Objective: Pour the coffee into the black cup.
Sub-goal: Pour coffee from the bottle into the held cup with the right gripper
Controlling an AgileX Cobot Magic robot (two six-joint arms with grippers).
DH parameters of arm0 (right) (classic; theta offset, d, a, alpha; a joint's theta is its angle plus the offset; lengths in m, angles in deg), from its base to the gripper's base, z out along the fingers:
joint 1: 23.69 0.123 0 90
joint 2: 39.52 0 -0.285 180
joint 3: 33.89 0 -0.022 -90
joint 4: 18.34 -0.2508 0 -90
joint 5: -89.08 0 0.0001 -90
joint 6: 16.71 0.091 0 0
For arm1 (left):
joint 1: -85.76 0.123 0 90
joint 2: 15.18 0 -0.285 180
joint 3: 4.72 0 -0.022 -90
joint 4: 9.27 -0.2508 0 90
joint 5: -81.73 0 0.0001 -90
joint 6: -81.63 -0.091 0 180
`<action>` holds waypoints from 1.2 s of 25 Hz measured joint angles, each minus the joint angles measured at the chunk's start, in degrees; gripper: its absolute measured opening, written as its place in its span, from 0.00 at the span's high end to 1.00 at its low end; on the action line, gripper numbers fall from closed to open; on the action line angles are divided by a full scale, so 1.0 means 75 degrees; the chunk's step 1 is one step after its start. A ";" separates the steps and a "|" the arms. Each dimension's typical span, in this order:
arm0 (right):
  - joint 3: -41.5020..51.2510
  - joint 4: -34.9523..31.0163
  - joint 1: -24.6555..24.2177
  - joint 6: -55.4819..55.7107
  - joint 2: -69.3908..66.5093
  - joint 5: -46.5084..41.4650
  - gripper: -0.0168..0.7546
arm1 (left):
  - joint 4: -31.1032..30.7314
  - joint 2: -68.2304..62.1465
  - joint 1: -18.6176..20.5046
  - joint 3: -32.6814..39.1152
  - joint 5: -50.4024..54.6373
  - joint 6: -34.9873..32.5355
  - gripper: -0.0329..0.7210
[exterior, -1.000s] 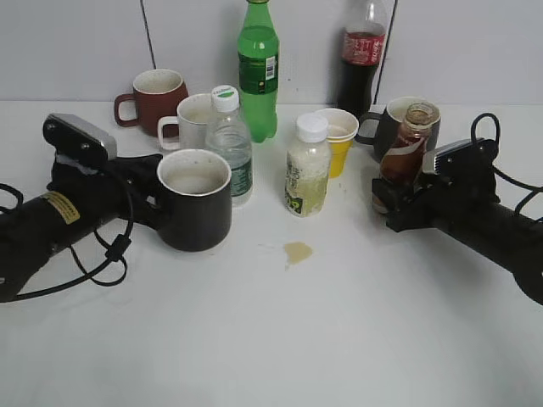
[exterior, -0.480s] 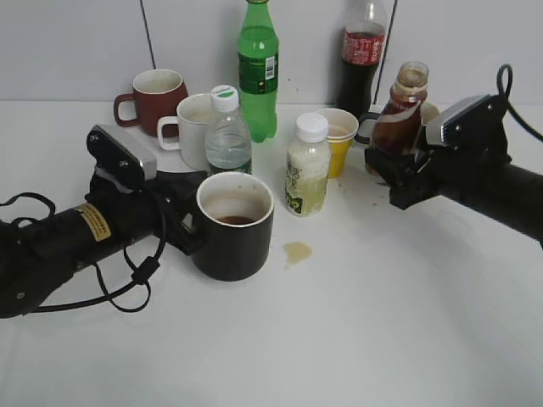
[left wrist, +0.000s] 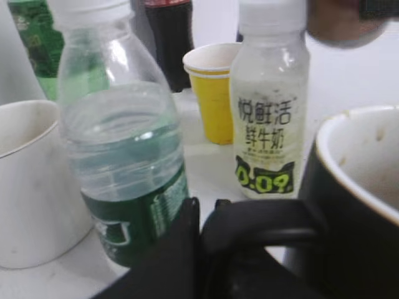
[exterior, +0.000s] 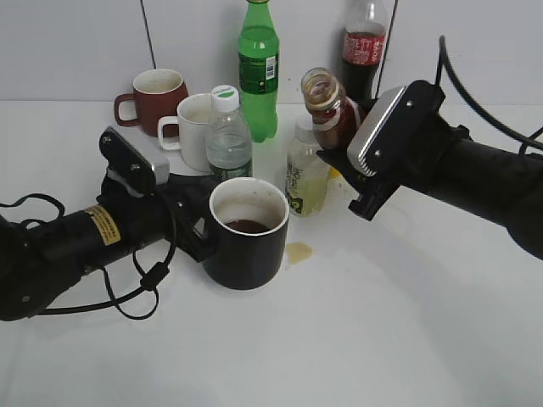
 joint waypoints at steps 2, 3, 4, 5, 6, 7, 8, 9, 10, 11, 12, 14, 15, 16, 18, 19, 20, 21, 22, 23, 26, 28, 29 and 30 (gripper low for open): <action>0.0000 -0.0488 0.0336 -0.0700 0.0000 -0.0250 0.31 | -0.0043 0.0109 -0.0102 0.0000 0.0059 0.0044 0.91; 0.0000 -0.0774 0.0467 -0.1290 0.0000 -0.0369 0.31 | -0.0074 0.0168 -0.0169 0.0000 0.0060 0.0044 0.91; 0.0000 -0.1000 0.0587 -0.1702 0.0000 -0.0419 0.31 | -0.0083 0.0247 -0.0240 0.0000 0.0051 0.0044 0.91; 0.0000 -0.1308 0.0714 -0.2127 0.0000 -0.0428 0.31 | -0.0100 0.0301 -0.0286 -0.0008 0.0042 0.0044 0.91; 0.0000 -0.1532 0.0809 -0.2656 0.0000 -0.0428 0.31 | -0.0117 0.0327 -0.0325 -0.0023 0.0001 0.0044 0.91; 0.0000 -0.1772 0.0863 -0.2968 0.0000 -0.0421 0.31 | -0.0123 0.0339 -0.0354 -0.0030 0.0002 0.0044 0.91; 0.0000 -0.1937 0.0882 -0.3303 0.0000 -0.0407 0.31 | -0.0140 0.0348 -0.0378 -0.0030 0.0002 0.0044 0.91; 0.0000 -0.2078 0.0888 -0.3513 0.0000 -0.0396 0.31 | -0.0157 0.0351 -0.0385 -0.0030 0.0002 0.0044 0.91; 0.0000 -0.2209 0.0888 -0.3976 -0.0007 -0.0358 0.31 | -0.0157 0.0351 -0.0394 -0.0036 0.0002 0.0044 0.91; 0.0000 -0.2294 0.0888 -0.4279 -0.0007 -0.0315 0.31 | -0.0157 0.0366 -0.0401 -0.0036 0.0002 0.0044 0.91; 0.0000 -0.2394 0.0888 -0.4554 -0.0007 -0.0263 0.31 | -0.0160 0.0383 -0.0399 -0.0036 0.0019 0.0044 0.91; 0.0000 -0.2419 0.0888 -0.5003 -0.0007 -0.0160 0.31 | -0.0167 0.0446 -0.0408 -0.0036 0.0036 0.0044 0.91; 0.0000 -0.2419 0.0888 -0.5224 -0.0007 -0.0094 0.31 | -0.0167 0.0493 -0.0408 -0.0047 0.0036 0.0044 0.91; 0.0000 -0.2419 0.0888 -0.5401 -0.0007 -0.0040 0.31 | -0.0176 0.0567 -0.0408 -0.0045 0.0043 0.0044 0.91; 0.0000 -0.2419 0.0888 -0.5733 -0.0007 0.0041 0.31 | -0.0176 0.0716 -0.0408 -0.0045 0.0044 0.0044 0.91; 0.0000 -0.2421 0.0888 -0.5883 -0.0007 0.0067 0.31 | -0.0176 0.0776 -0.0408 -0.0045 0.0031 0.0044 0.91; 0.0000 -0.2421 0.0888 -0.6057 -0.0007 0.0119 0.31 | -0.0176 0.0811 -0.0408 -0.0062 0.0016 0.0044 0.91; 0.0000 -0.2421 0.0890 -0.6164 -0.0007 0.0157 0.31 | -0.0176 0.0837 -0.0408 -0.0063 0.0016 0.0044 0.91; 0.0000 -0.2421 0.0897 -0.6360 -0.0007 0.0244 0.31 | -0.0176 0.0837 -0.0408 -0.0063 0.0016 0.0044 0.91; 0.0000 -0.2428 0.0897 -0.6474 -0.0007 0.0318 0.31 | -0.0176 0.0837 -0.0408 -0.0063 0.0024 0.0044 0.91; 0.0000 -0.2428 0.0897 -0.6838 -0.0007 0.0610 0.31 | -0.0176 0.0837 -0.0408 -0.0068 0.0031 0.0044 0.91; 0.0000 -0.2428 0.0897 -0.7116 -0.0007 0.0674 0.31 | -0.0176 0.0837 -0.0408 -0.0068 0.0031 0.0044 0.91; 0.0000 -0.2428 0.0897 -0.7226 -0.0007 0.0695 0.31 | -0.0176 0.0837 -0.0408 -0.0068 0.0031 0.0044 0.91; 0.0000 -0.2428 0.0897 -0.7326 -0.0007 0.0733 0.31 | -0.0176 0.0837 -0.0408 -0.0068 0.0031 0.0044 0.91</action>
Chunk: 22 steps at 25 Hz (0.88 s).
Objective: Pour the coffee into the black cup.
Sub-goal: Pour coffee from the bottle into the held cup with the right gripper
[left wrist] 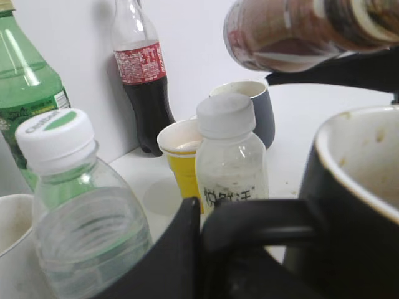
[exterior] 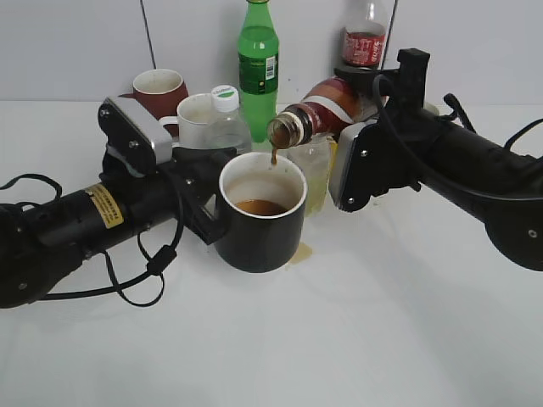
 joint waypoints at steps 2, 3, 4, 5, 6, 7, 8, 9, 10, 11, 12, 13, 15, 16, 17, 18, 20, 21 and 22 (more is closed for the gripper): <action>0.0000 0.0000 0.0000 -0.0194 0.0000 0.0073 0.31 | 0.0000 0.0000 0.0000 0.0000 0.0000 0.0000 0.91; 0.0000 0.0000 0.0000 -0.0283 0.0000 0.0114 0.31 | 0.0000 0.0000 0.0000 0.0000 0.0000 0.0000 0.91; 0.0000 0.0000 0.0000 -0.0394 0.0000 0.0152 0.31 | 0.0000 0.0000 0.0000 0.0000 0.0000 0.0000 0.91; 0.0000 0.0000 0.0000 -0.0436 0.0000 0.0172 0.31 | 0.0000 0.0000 0.0000 0.0000 0.0000 0.0000 0.91; 0.0000 0.0000 0.0000 -0.0473 0.0000 0.0211 0.31 | -0.0018 0.0000 0.0000 0.0000 0.0000 0.0000 0.91; 0.0000 0.0000 0.0000 -0.0570 0.0000 0.0226 0.31 | -0.0030 0.0000 0.0000 0.0000 0.0000 0.0000 0.91; 0.0000 0.0000 0.0000 -0.0664 0.0000 0.0249 0.31 | -0.0057 0.0000 0.0000 0.0000 0.0000 0.0000 0.91; 0.0000 0.0000 0.0000 -0.0773 0.0000 0.0265 0.31 | -0.0075 0.0000 0.0000 0.0000 0.0000 0.0000 0.91; 0.0000 0.0000 0.0000 -0.0849 0.0000 0.0286 0.31 | -0.0081 0.0000 0.0000 0.0000 0.0000 0.0000 0.91; 0.0000 0.0000 0.0000 -0.0903 0.0000 0.0311 0.31 | -0.0091 0.0000 0.0000 0.0000 0.0000 0.0000 0.91; 0.0000 0.0000 0.0000 -0.0999 0.0000 0.0338 0.31 | -0.0108 0.0000 0.0000 0.0000 0.0000 0.0000 0.91; 0.0000 -0.0002 0.0000 -0.1073 0.0000 0.0356 0.31 | -0.0116 0.0000 0.0000 0.0000 0.0000 0.0000 0.91; 0.0000 -0.0002 0.0000 -0.1154 0.0000 0.0400 0.31 | -0.0123 0.0000 0.0000 0.0000 0.0000 0.0000 0.91; 0.0000 -0.0002 0.0000 -0.1191 0.0000 0.0457 0.31 | -0.0123 0.0000 0.0000 0.0000 0.0000 0.0000 0.91; 0.0000 -0.0002 0.0000 -0.1250 0.0000 0.0491 0.31 | -0.0123 0.0000 0.0000 0.0000 0.0000 0.0000 0.91; 0.0000 -0.0002 0.0000 -0.1347 0.0000 0.0517 0.31 | -0.0130 0.0000 0.0000 0.0000 0.0000 0.0000 0.91; 0.0000 -0.0008 0.0000 -0.1479 0.0000 0.0532 0.31 | -0.0143 0.0000 0.0000 0.0000 0.0000 0.0000 0.91; 0.0000 -0.0008 0.0000 -0.1500 0.0000 0.0540 0.31 | -0.0143 0.0000 0.0000 0.0000 0.0000 0.0000 0.91; 0.0000 -0.0008 0.0000 -0.1519 0.0000 0.0569 0.31 | -0.0147 0.0000 0.0000 0.0000 0.0000 0.0000 0.91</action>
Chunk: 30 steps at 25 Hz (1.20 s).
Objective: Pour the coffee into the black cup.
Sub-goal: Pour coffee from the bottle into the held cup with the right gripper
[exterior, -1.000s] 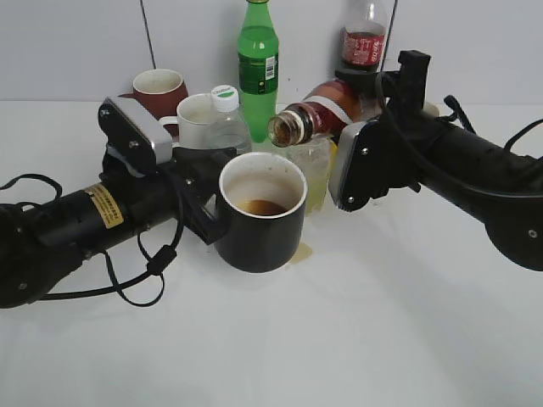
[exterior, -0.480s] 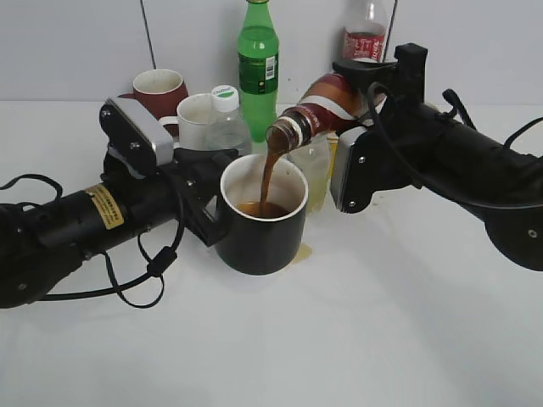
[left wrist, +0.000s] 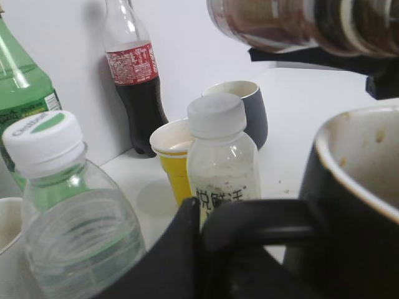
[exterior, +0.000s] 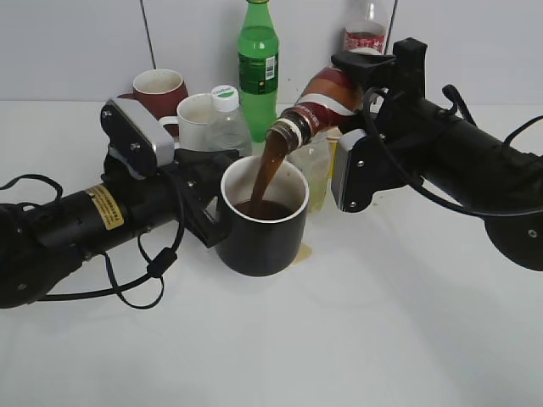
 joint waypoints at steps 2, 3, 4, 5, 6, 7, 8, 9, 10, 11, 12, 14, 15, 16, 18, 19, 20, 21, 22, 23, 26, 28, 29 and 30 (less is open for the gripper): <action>0.0000 0.0000 0.0000 -0.0096 0.0000 0.0056 0.31 | -0.0014 0.0000 0.0000 0.0000 0.0000 0.0000 0.91; 0.0000 0.0000 0.0000 -0.0136 0.0000 0.0071 0.31 | -0.0014 0.0000 0.0000 0.0000 0.0000 0.0000 0.91; 0.0000 0.0000 0.0000 -0.0152 0.0000 0.0077 0.31 | -0.0019 0.0000 0.0000 0.0000 0.0002 0.0000 0.91; 0.0000 0.0000 0.0000 -0.0159 0.0000 0.0095 0.32 | -0.0019 0.0000 0.0000 0.0000 0.0009 0.0000 0.91; 0.0000 0.0000 0.0000 -0.0169 0.0000 0.0111 0.32 | -0.0019 0.0000 0.0000 0.0000 0.0009 0.0000 0.91; 0.0000 0.0000 0.0000 -0.0176 0.0000 0.0119 0.32 | -0.0019 0.0000 0.0000 0.0000 0.0009 0.0000 0.91; 0.0000 0.0000 0.0000 -0.0175 0.0000 0.0119 0.32 | -0.0019 0.0000 0.0000 0.0000 0.0009 0.0000 0.91; 0.0000 -0.0007 0.0000 -0.0175 0.0000 0.0119 0.32 | -0.0023 0.0000 0.0000 0.0000 0.0009 0.0000 0.91; 0.0000 -0.0027 0.0000 -0.0138 0.0000 0.0119 0.32 | -0.0023 0.0000 0.0000 0.0000 0.0025 0.0000 0.91; 0.0000 -0.0041 0.0000 -0.0087 0.0000 0.0132 0.32 | -0.0023 0.0000 0.0000 0.0000 0.0031 0.0000 0.91; 0.0000 -0.0060 0.0000 -0.0003 0.0000 0.0139 0.32 | -0.0023 0.0000 0.0000 0.0000 0.0040 0.0000 0.91; 0.0000 -0.0106 0.0000 0.0199 0.0000 0.0139 0.32 | -0.0023 0.0000 0.0000 0.0000 0.0066 0.0000 0.91; 0.0000 -0.0114 0.0000 0.0343 0.0000 0.0139 0.32 | -0.0029 0.0000 0.0000 0.0000 0.0065 0.0000 0.91; 0.0000 -0.0121 0.0000 0.0520 0.0000 0.0139 0.32 | -0.0029 0.0000 0.0000 0.0000 0.0065 0.0000 0.91; 0.0000 -0.0130 0.0000 0.0857 0.0000 0.0103 0.32 | -0.0029 0.0000 0.0000 0.0000 0.0065 0.0000 0.91; 0.0000 -0.0149 0.0000 0.0997 0.0000 0.0051 0.32 | -0.0029 0.0000 0.0000 0.0000 0.0065 0.0000 0.91; 0.0000 -0.0158 0.0000 0.1186 0.0000 -0.0012 0.32 | -0.0029 0.0000 0.0000 0.0000 0.0070 0.0000 0.91; 0.0000 -0.0200 0.0000 0.1401 0.0000 -0.0116 0.32 | -0.0029 0.0000 0.0000 0.0000 0.0070 0.0000 0.91; 0.0000 -0.0218 0.0000 0.1598 0.0000 -0.0207 0.32 | -0.0029 0.0000 0.0000 0.0000 0.0070 0.0000 0.91; 0.0000 -0.0254 0.0000 0.1903 0.0000 -0.0339 0.32 | -0.0029 0.0000 0.0000 0.0000 0.0070 0.0000 0.91; 0.0000 -0.0418 0.0000 0.2806 0.0000 -0.0527 0.32 | -0.0004 0.0000 0.0000 0.0000 0.0074 0.0000 0.91; 0.0000 -0.0548 0.0000 0.3559 0.0000 -0.0549 0.32 | 0.0057 0.0000 0.0000 0.0000 0.0080 0.0000 0.91; 0.0000 -0.0630 0.0000 0.3966 0.0000 -0.0565 0.32 | 0.0105 0.0000 0.0000 0.0000 0.0080 0.0000 0.91; 0.0010 -0.0650 0.0000 0.4360 0.0000 -0.0565 0.32 | 0.0183 0.0000 0.0000 0.0007 0.0080 0.0000 0.91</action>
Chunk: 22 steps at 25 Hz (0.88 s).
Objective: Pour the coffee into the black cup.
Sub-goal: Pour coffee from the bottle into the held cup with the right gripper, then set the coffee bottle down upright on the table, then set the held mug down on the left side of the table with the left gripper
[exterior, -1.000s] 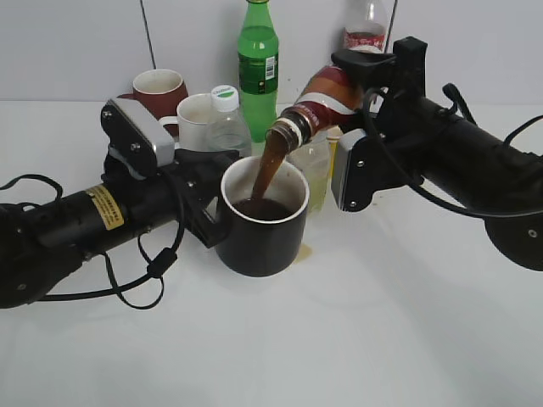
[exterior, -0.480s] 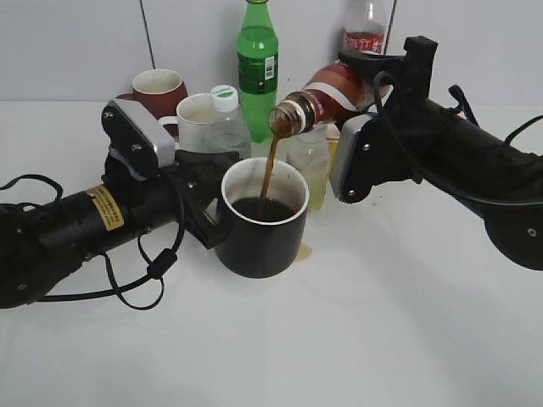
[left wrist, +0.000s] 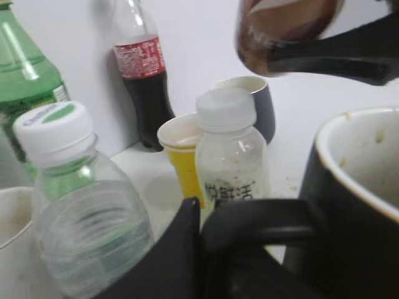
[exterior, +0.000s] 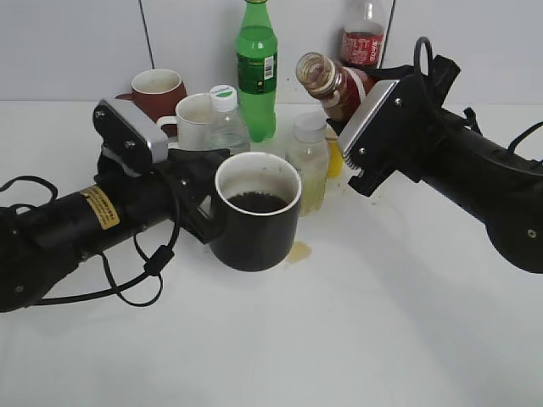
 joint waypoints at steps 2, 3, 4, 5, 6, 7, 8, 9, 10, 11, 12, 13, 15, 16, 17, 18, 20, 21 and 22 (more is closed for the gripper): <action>0.0082 -0.0023 0.0000 0.0728 0.0000 -0.0007 0.32 | 0.0300 0.0072 0.0000 0.0118 0.0010 0.0000 0.91; 0.0104 -0.0040 0.0000 0.1127 0.0000 -0.0007 0.32 | 0.0559 0.0136 0.0000 0.0217 0.0017 0.0000 0.91; 0.0225 -0.0174 0.0000 0.1538 0.0000 -0.0007 0.32 | 0.0811 0.0211 0.0000 0.0308 0.0043 0.0000 0.91; 0.0319 -0.0363 0.0000 0.1903 0.0000 -0.0007 0.32 | 0.1138 0.0305 0.0000 0.0422 0.0043 0.0000 0.91; 0.0402 -0.0652 0.0000 0.2374 0.0000 -0.0007 0.32 | 0.1488 0.0402 0.0000 0.0527 0.0043 0.0000 0.91; 0.0501 -0.0977 0.0000 0.2760 0.0000 -0.0007 0.32 | 0.1846 0.0496 0.0000 0.0607 0.0037 0.0000 0.91; 0.0589 -0.1268 -0.0007 0.3269 0.0000 -0.0007 0.32 | 0.2119 0.0600 0.0021 0.0702 0.0037 0.0000 0.91; 0.0706 -0.1626 -0.0014 0.3586 0.0000 -0.0007 0.32 | 0.2377 0.0695 0.0055 0.0790 0.0037 0.0000 0.91; 0.0853 -0.2032 -0.0022 0.3949 0.0000 0.0002 0.32 | 0.2540 0.0774 0.0126 0.0869 0.0026 0.0000 0.91; 0.0964 -0.2277 -0.0038 0.4230 0.0000 0.0002 0.32 | 0.2657 0.0825 0.0220 0.0930 0.0019 0.0000 0.91; 0.1051 -0.2400 -0.0064 0.4550 0.0000 0.0002 0.32 | 0.2727 0.0845 0.0325 0.0993 -0.0004 0.0000 0.91; 0.1174 -0.2502 -0.0093 0.4808 0.0000 0.0002 0.32 | 0.2814 0.0845 0.0414 0.1048 -0.0013 0.0000 0.91; 0.1362 -0.2590 -0.0176 0.5364 0.0000 -0.0013 0.32 | 0.3057 0.0845 0.0648 0.1132 0.0005 0.0000 0.91; 0.1424 -0.2590 -0.0242 0.5559 -0.0037 -0.0013 0.32 | 0.3126 0.0845 0.0758 0.1163 0.0023 0.0000 0.91; 0.1441 -0.2590 -0.0309 0.5692 -0.0090 -0.0006 0.32 | 0.3193 0.0845 0.0894 0.1180 0.0031 0.0000 0.91; 0.1448 -0.2582 -0.0388 0.5833 -0.0184 0.0029 0.32 | 0.3266 0.0845 0.1031 0.1188 0.0031 0.0000 0.91; 0.1466 -0.2412 -0.0641 0.6118 -0.0419 0.0170 0.32 | 0.3359 0.0845 0.1281 0.1190 0.0031 0.0000 0.91; 0.1466 -0.2264 -0.0803 0.6340 -0.0598 0.0315 0.32 | 0.3379 0.0845 0.1425 0.1190 0.0031 0.0000 0.91; 0.1466 -0.2063 -0.0978 0.6473 -0.0737 0.0441 0.32 | 0.3394 0.0845 0.1565 0.1190 0.0031 0.0000 0.91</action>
